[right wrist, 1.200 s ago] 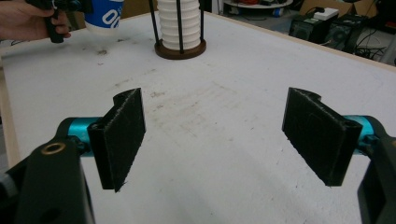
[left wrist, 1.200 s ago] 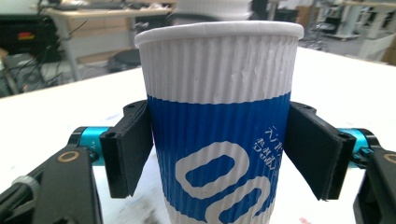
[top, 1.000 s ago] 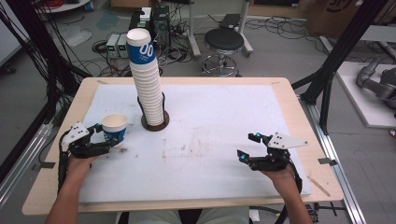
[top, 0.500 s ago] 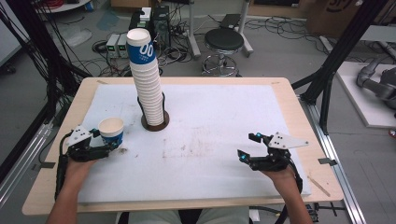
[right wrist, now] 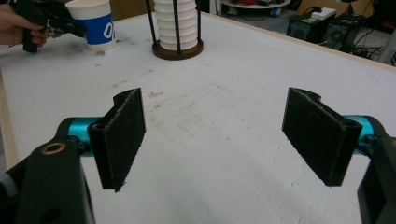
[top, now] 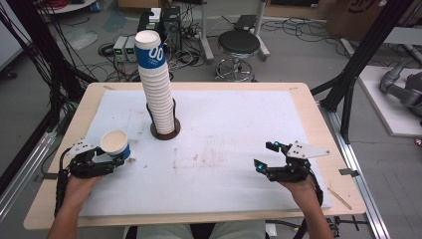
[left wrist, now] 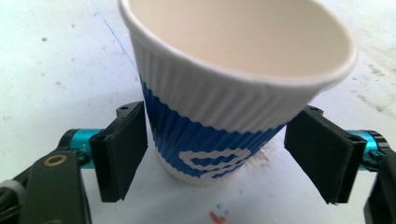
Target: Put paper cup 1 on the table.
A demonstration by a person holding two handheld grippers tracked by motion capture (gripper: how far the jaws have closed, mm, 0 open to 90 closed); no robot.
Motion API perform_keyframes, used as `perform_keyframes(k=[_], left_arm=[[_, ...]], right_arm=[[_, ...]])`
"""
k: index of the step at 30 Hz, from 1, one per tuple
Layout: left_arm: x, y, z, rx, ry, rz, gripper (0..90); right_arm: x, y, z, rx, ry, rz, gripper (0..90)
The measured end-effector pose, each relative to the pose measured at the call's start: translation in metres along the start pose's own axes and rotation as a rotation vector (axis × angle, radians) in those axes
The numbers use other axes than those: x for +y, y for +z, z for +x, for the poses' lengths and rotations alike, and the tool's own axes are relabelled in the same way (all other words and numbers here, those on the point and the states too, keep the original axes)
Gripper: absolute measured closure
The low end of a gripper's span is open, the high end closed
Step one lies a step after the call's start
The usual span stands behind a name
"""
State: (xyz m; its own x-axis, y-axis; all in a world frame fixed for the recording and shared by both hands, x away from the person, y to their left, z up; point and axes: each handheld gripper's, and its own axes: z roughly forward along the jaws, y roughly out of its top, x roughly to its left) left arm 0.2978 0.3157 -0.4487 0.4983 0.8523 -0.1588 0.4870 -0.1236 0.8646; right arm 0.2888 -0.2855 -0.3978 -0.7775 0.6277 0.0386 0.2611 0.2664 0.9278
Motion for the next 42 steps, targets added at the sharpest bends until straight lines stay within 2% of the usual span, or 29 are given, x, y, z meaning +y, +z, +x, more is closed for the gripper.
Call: perform_keyframes(k=[2,4,8,12,17,20,25,33,42], left_arm=[[-0.002,-0.006,0.000,-0.013,-0.008,-0.003,19.1],[-0.004,-0.014,-0.001,-0.010,-0.015,-0.025,19.1],[-0.003,-0.029,0.000,0.009,-0.028,-0.107,18.8],[0.001,-0.038,0.001,-0.011,-0.070,-0.213,18.2],[0.009,-0.047,-0.003,-0.023,-0.049,-0.328,17.3],[0.014,-0.050,-0.008,-0.032,-0.039,-0.373,15.4],[0.024,-0.048,-0.018,-0.053,-0.014,-0.401,15.1],[0.041,-0.045,-0.032,-0.098,0.065,-0.418,15.1],[0.043,-0.044,-0.035,-0.119,0.067,-0.428,15.1]], right_arm=[[0.000,0.000,0.000,-0.002,0.002,0.003,21.9],[0.000,0.000,0.000,-0.002,0.001,0.001,21.9],[-0.001,-0.001,-0.001,-0.006,0.004,0.000,21.8],[-0.001,-0.001,-0.001,-0.013,-0.001,0.007,21.8],[-0.002,-0.003,-0.003,-0.026,0.009,0.009,21.8],[-0.002,-0.004,-0.005,-0.036,0.016,0.018,21.4],[-0.003,-0.006,-0.007,-0.061,0.020,0.025,20.8],[-0.002,-0.011,-0.009,-0.119,0.027,0.033,20.8],[-0.001,-0.008,-0.009,-0.126,0.024,0.040,20.8]])
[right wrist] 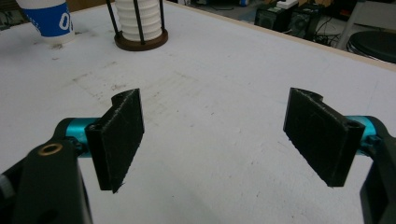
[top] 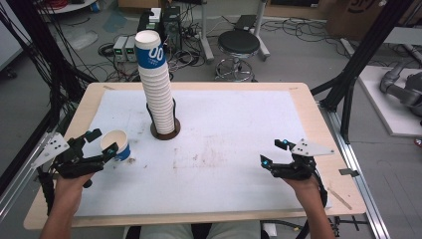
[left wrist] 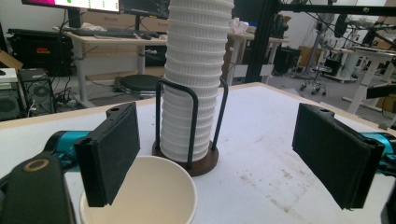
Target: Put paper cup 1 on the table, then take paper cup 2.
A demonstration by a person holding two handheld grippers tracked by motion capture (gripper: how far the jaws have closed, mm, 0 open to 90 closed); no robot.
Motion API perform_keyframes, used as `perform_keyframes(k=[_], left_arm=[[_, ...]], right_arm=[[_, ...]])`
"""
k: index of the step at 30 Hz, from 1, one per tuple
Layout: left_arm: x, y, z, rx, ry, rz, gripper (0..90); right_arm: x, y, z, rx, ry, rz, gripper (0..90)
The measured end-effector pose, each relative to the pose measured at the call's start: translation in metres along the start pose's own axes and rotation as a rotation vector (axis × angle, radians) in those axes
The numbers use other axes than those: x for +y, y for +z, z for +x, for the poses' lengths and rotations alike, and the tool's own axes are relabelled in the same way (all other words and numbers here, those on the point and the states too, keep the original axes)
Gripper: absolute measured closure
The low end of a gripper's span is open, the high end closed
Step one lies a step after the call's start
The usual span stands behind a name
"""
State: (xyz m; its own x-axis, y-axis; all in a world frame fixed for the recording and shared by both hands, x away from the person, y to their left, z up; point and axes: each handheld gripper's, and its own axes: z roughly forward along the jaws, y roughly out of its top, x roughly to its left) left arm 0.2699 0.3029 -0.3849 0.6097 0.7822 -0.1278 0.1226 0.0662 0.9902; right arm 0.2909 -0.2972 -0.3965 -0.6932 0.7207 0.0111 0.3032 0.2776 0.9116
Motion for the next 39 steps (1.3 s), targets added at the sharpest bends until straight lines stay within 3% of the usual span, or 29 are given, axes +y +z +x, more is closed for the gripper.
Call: perform_keyframes(k=[9,22,28,34,39], left_arm=[[-0.001,0.007,-0.006,-0.029,0.015,0.007,15.1],[-0.005,0.019,-0.016,-0.061,0.025,0.020,15.1],[-0.009,0.025,-0.024,-0.070,0.027,0.039,15.1],[0.003,0.031,-0.030,-0.084,0.022,0.048,15.1],[0.028,0.040,-0.031,-0.121,0.004,0.026,15.1]], right_arm=[[-0.002,-0.007,-0.002,-0.005,0.013,-0.009,20.7],[0.002,-0.005,0.000,0.020,0.040,-0.031,20.7],[0.002,-0.003,0.000,0.027,0.030,-0.025,20.8],[0.001,-0.002,0.000,0.040,0.031,-0.023,20.7],[0.002,-0.002,0.000,0.049,0.030,-0.021,20.7]])
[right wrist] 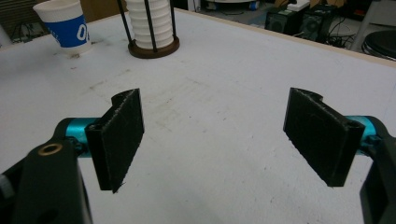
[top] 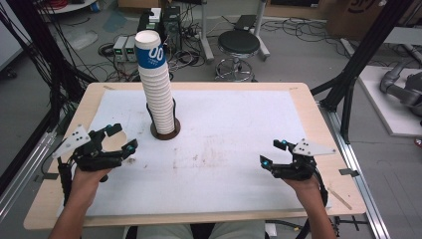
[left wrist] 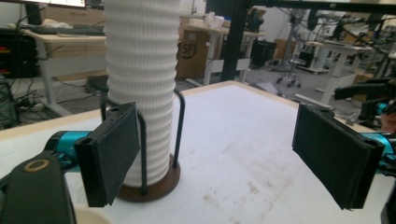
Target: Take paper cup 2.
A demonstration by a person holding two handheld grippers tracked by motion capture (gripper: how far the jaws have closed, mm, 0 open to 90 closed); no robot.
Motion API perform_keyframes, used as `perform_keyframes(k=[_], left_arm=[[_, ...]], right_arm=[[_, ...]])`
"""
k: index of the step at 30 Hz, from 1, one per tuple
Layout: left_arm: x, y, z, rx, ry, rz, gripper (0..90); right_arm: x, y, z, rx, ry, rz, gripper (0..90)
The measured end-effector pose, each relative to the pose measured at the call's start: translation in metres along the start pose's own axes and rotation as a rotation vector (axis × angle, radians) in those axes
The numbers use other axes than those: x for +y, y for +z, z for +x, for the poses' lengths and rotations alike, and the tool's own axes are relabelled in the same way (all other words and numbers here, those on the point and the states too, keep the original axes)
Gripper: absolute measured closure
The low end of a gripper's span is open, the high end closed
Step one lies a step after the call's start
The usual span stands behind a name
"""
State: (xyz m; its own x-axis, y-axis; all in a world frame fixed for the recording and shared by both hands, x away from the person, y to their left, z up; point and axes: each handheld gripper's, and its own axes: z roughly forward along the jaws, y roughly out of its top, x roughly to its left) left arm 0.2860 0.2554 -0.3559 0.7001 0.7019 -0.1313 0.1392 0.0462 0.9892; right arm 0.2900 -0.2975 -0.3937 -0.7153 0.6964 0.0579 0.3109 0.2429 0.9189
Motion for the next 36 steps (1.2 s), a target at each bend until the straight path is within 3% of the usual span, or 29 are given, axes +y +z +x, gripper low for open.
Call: perform_keyframes(k=[6,14,27,36], left_arm=[[0.042,0.016,0.000,-0.032,0.023,-0.005,15.1],[0.084,0.033,0.003,-0.035,0.037,-0.002,15.2],[0.126,0.054,0.017,-0.016,0.056,0.011,15.2],[0.159,0.076,0.030,0.033,0.070,0.040,15.2]], right_arm=[[0.002,0.002,0.000,0.009,-0.002,-0.002,20.7],[0.001,0.003,0.000,0.017,-0.006,0.001,20.7],[0.000,0.001,-0.001,0.020,-0.006,0.006,20.7],[0.001,0.002,-0.001,0.025,-0.007,0.004,20.8]])
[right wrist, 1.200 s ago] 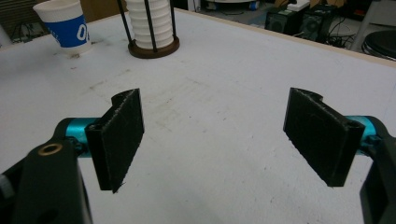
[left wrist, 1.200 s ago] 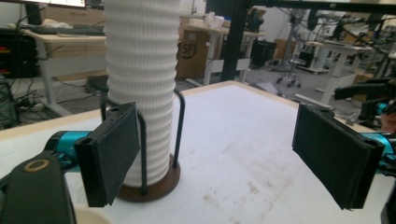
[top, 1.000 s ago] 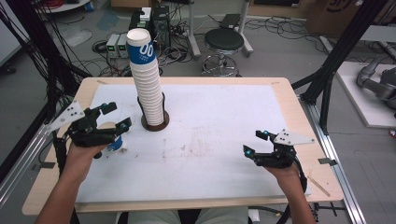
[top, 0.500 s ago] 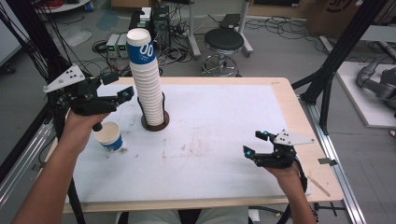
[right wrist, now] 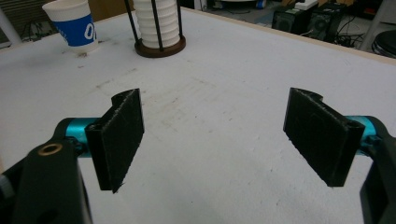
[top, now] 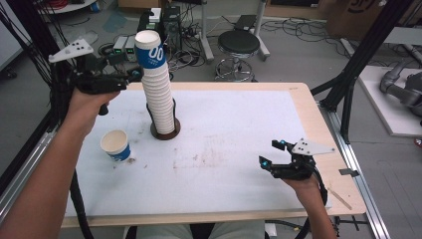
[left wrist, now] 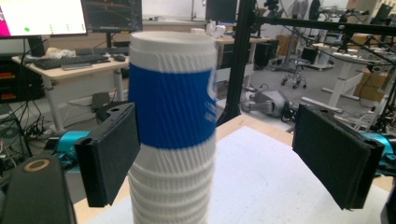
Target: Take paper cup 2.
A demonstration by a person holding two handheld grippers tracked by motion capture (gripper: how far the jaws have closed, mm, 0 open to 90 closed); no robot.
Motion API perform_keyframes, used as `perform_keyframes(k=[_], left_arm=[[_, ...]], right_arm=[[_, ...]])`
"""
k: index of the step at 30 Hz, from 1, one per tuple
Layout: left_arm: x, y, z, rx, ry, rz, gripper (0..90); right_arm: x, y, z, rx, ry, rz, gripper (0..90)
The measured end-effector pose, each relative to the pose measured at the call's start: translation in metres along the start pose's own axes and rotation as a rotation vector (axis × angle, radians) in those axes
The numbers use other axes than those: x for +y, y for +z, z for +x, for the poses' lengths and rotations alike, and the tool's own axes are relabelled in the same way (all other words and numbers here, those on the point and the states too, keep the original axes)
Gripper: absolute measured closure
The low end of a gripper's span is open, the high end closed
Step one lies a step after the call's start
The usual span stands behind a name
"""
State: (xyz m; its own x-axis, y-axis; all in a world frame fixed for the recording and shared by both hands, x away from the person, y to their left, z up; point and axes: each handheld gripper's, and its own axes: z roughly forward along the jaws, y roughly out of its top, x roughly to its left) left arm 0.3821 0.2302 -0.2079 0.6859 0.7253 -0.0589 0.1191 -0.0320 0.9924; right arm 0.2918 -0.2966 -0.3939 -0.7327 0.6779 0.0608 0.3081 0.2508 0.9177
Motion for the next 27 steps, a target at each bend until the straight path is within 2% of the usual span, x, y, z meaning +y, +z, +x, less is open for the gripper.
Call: perform_keyframes(k=[7,15,22,23,27], left_arm=[[0.017,0.018,0.009,0.012,-0.022,0.014,15.2],[0.029,0.035,0.015,0.019,-0.024,0.037,15.2],[0.033,0.051,0.020,0.022,-0.036,0.062,16.5],[0.032,0.052,0.021,0.013,-0.042,0.054,17.7],[0.029,0.057,0.023,0.001,-0.033,0.073,24.9]], right_arm=[[-0.001,-0.001,-0.001,0.000,0.002,-0.004,20.8],[-0.001,-0.002,-0.001,0.005,0.012,-0.003,20.7],[-0.002,-0.002,-0.001,0.007,0.012,-0.004,20.8],[-0.002,-0.002,-0.001,0.005,0.013,-0.004,20.8],[-0.003,-0.003,-0.002,0.006,0.020,-0.005,20.7]])
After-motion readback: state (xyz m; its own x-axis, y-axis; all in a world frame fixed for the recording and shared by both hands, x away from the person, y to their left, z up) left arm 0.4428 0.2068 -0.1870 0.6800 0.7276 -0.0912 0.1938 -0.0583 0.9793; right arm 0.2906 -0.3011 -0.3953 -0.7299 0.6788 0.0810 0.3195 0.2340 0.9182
